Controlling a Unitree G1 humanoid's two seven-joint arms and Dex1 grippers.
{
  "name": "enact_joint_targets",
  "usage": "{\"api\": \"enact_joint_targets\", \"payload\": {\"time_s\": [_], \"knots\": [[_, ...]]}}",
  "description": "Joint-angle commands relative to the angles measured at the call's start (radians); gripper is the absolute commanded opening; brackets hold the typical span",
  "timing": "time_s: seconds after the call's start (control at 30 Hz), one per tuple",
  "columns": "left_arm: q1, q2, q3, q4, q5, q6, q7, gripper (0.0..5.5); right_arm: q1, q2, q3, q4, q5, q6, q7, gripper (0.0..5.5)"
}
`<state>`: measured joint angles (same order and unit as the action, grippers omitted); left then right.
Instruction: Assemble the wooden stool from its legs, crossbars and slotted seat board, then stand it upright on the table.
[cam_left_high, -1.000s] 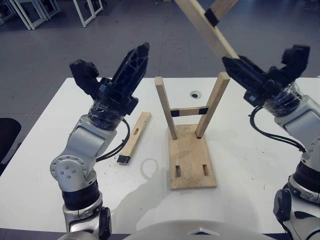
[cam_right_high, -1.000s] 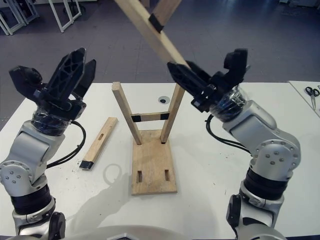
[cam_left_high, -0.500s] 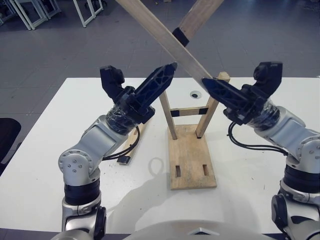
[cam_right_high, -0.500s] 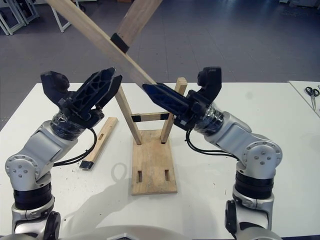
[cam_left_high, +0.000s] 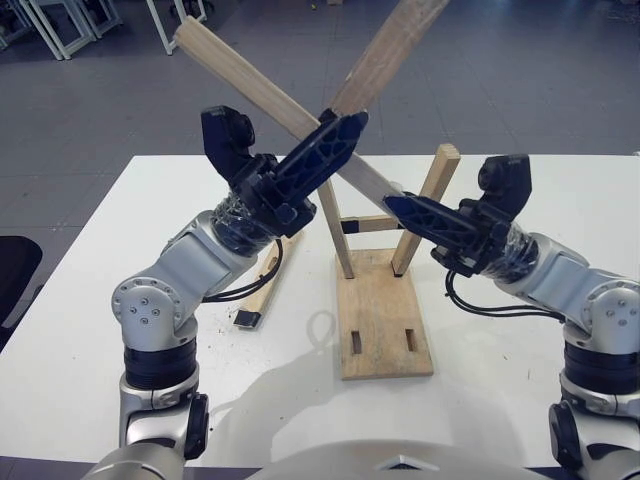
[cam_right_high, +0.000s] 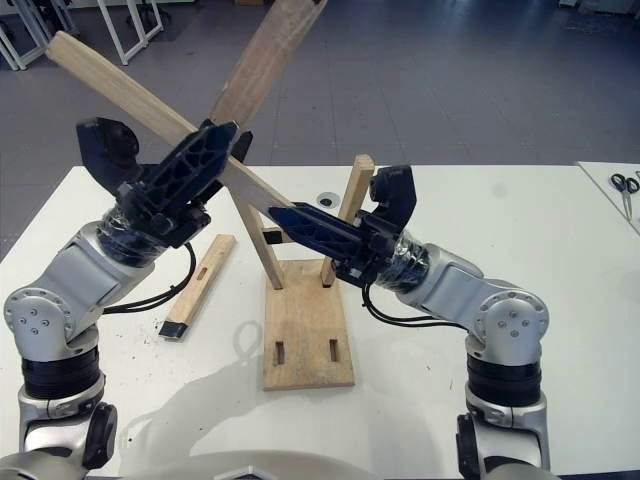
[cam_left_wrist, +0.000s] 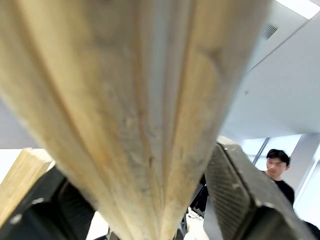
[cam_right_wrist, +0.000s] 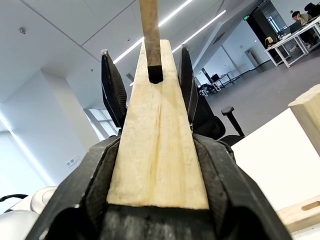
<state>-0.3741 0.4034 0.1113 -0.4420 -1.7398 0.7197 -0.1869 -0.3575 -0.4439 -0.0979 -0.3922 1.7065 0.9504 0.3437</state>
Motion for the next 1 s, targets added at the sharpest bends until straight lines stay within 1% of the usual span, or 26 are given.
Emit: {"api": "enact_joint_targets", "payload": {"time_s": [0.03,0.13,0.3,0.33,0.43,0.53,0.57,0.83,0.87,0.93,0.97,1.0], "knots": [[-0.003,0.02,0.001,0.009,0.029,0.019,-0.026,2.39,0.01,-0.024,0.002,-0.003,-0.033,-0.006,0.002,2.02],[0.005,0.033,0.013,0.024,0.034,0.033,-0.046,2.04,0.024,-0.035,0.003,-0.003,-0.068,-0.003,0.022,2.02],[0.008,0.053,0.037,0.052,0.049,0.048,-0.077,2.04,0.044,-0.04,-0.002,-0.004,-0.106,-0.005,0.047,2.02],[0.007,0.055,0.042,0.059,0.056,0.047,-0.082,2.04,0.046,-0.041,-0.003,-0.004,-0.111,-0.004,0.052,2.39],[-0.004,0.058,0.064,0.086,0.08,0.042,-0.091,2.04,0.048,-0.052,-0.007,-0.002,-0.148,-0.008,0.068,2.85],[-0.013,0.058,0.083,0.103,0.098,0.039,-0.099,2.04,0.053,-0.07,-0.011,-0.002,-0.191,-0.009,0.084,3.44],[-0.014,0.057,0.085,0.104,0.1,0.04,-0.101,2.04,0.053,-0.07,-0.012,-0.002,-0.198,-0.008,0.088,3.51],[-0.016,0.05,0.092,0.107,0.109,0.048,-0.106,2.04,0.054,-0.066,-0.014,-0.002,-0.211,-0.007,0.101,5.11],[-0.017,0.068,0.1,0.108,0.13,0.05,-0.131,2.04,0.077,-0.098,-0.016,-0.006,-0.254,-0.003,0.123,5.15],[0.001,0.14,0.11,0.085,0.215,0.062,-0.245,2.04,0.135,-0.178,-0.03,-0.015,-0.334,0.008,0.176,5.15],[0.05,0.188,0.094,0.049,0.307,0.049,-0.35,2.04,0.229,-0.267,-0.022,-0.01,-0.443,-0.006,0.235,5.15],[0.082,0.21,0.085,0.025,0.366,0.035,-0.418,2.04,0.291,-0.317,-0.019,-0.005,-0.509,-0.017,0.274,5.15]]}}
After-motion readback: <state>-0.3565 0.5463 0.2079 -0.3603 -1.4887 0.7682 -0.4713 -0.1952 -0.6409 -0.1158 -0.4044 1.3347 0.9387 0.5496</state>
